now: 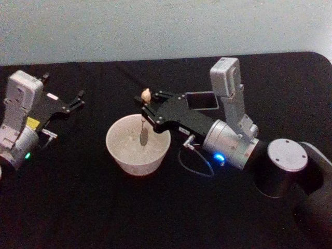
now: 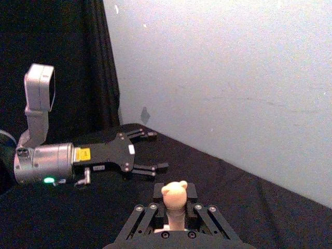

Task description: Pick up the stirring spoon with one hand, stir inside the cup, then place it back in its original position.

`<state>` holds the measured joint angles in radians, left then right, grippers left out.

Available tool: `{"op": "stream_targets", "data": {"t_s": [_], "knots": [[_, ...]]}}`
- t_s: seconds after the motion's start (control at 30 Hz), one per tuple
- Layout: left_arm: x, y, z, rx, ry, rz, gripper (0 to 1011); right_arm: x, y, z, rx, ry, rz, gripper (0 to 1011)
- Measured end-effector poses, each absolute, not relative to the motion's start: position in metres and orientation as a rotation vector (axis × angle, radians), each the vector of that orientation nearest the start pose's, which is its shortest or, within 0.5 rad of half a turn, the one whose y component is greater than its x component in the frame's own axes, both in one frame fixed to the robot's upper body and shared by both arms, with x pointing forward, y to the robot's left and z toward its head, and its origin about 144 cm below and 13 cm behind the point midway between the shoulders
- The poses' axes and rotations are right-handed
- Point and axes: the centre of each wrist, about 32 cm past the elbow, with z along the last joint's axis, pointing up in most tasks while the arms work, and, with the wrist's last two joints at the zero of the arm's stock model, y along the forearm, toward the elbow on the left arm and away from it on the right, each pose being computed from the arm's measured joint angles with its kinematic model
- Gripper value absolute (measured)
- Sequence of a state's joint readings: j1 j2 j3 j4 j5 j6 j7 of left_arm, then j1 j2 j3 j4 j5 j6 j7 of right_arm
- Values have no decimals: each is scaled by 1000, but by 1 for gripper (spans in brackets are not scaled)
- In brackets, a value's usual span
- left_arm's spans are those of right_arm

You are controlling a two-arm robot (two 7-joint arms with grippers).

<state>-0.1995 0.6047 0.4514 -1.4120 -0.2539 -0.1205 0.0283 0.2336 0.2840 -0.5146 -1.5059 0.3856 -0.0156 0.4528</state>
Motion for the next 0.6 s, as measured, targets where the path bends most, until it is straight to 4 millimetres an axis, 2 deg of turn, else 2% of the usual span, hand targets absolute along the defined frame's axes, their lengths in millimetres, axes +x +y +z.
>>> {"op": "stream_targets", "data": {"t_s": [0.27,0.47,0.6], "knots": [[489,310,1140,304,-285,1248,1001,487,-166,1181,92,-9,-653,221],[489,310,1140,304,-285,1248,1001,484,-174,1210,190,-28,-680,221],[489,310,1140,304,-285,1248,1001,483,-178,1221,219,-38,-703,221]]}}
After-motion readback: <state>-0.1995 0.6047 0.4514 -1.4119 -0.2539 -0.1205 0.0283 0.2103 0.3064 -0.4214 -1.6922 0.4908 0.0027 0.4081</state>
